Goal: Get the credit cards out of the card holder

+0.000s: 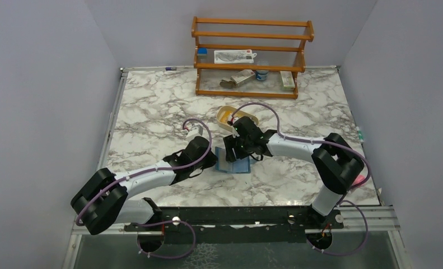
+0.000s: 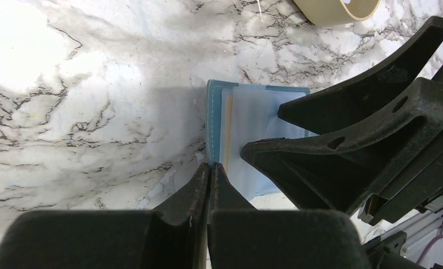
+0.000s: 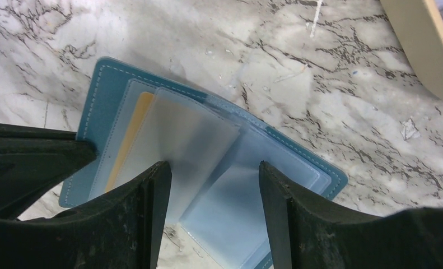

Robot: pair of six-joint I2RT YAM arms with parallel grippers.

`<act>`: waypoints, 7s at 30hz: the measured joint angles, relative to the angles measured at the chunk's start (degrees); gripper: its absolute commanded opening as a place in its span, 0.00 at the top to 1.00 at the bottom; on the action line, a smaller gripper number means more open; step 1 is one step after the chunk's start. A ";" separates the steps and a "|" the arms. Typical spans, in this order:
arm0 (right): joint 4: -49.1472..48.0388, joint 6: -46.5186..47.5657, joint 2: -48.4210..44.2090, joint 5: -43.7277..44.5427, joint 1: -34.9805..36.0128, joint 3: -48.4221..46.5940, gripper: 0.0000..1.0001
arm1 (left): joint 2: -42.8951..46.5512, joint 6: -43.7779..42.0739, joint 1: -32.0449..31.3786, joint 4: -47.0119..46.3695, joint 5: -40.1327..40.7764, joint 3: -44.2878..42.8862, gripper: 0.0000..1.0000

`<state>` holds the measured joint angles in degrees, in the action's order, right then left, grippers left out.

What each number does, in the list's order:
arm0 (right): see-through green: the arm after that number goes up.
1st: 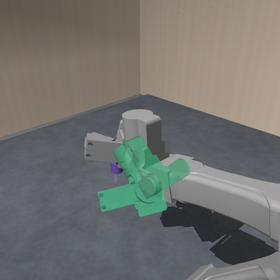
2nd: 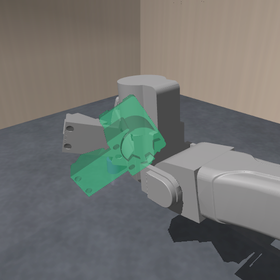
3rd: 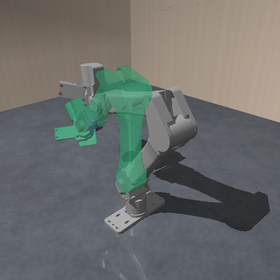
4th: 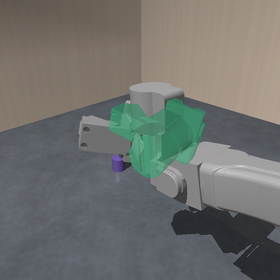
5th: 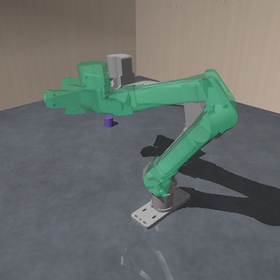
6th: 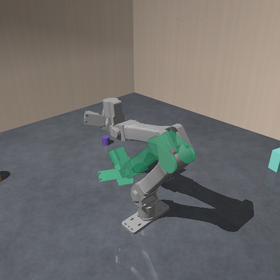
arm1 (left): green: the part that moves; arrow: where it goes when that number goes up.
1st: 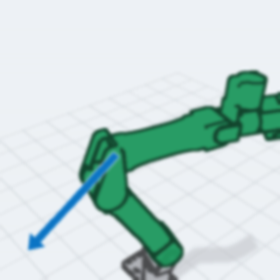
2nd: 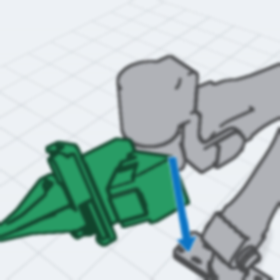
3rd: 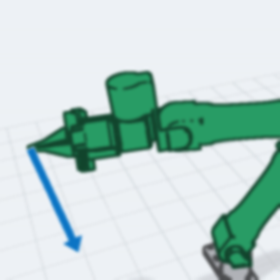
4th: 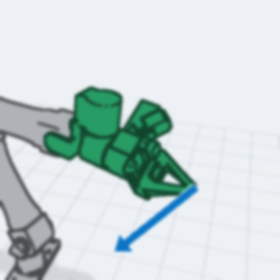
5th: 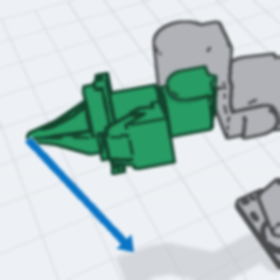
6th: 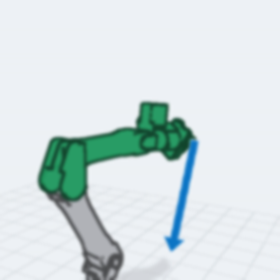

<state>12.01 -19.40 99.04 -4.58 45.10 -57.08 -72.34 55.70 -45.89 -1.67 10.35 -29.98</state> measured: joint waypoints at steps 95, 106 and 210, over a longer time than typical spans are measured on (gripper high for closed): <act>13.46 -3.52 -1.33 26.25 9.60 -5.64 0.07 | 2.78 2.36 -0.37 -3.13 -0.24 6.12 1.00; 5.68 -2.10 -12.35 14.67 7.43 -2.43 0.02 | 3.23 2.43 -0.37 -3.43 -0.24 6.84 1.00; -57.31 -35.12 5.90 -25.92 0.20 19.28 0.14 | 3.96 3.87 -0.15 -5.25 1.66 9.88 1.00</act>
<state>-45.30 -54.52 104.95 -30.50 45.30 -37.80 -68.38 59.57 -46.04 -6.92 12.01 -20.10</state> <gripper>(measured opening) 0.868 0.006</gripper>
